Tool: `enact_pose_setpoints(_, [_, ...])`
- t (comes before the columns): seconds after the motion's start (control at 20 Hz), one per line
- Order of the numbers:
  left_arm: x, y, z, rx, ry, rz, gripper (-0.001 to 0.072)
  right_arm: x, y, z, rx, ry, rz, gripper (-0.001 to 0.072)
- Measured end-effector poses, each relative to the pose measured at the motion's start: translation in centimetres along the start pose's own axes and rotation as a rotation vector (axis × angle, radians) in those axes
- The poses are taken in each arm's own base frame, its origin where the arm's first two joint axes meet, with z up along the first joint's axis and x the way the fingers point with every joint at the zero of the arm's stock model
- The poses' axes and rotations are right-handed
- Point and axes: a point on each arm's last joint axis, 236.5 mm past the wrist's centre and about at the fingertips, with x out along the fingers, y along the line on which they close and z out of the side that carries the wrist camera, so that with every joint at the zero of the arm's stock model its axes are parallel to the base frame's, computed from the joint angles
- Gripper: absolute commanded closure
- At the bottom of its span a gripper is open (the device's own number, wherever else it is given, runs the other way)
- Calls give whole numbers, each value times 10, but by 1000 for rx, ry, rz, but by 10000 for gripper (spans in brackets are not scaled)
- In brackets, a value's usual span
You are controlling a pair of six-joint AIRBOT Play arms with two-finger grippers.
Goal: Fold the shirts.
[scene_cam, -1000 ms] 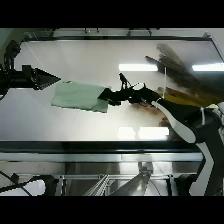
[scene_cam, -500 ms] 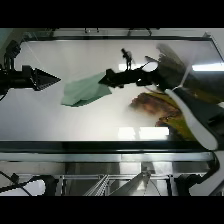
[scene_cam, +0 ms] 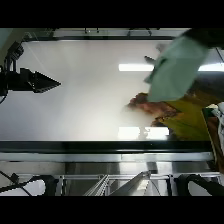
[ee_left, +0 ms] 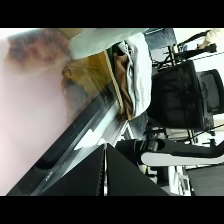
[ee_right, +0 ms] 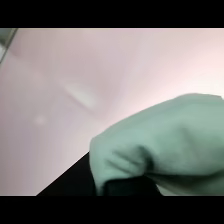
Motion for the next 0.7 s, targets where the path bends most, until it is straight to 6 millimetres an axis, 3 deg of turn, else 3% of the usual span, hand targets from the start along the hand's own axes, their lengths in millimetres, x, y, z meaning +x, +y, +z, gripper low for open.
enact_pose_setpoints(0.25, [0,-2,-3,0,13,-8,690,-103,-146,20,159,-137,-370,699])
enact_pose_setpoints(0.4, [0,-2,-3,0,12,-8,690,-130,-216,25,241,-189,-421,699])
enact_pose_setpoints(0.5, [0,0,1,0,-2,2,690,-134,-241,39,251,-238,-355,699])
enact_pose_setpoints(0.7, [0,6,8,0,-35,24,690,-144,-248,81,165,-342,-223,698])
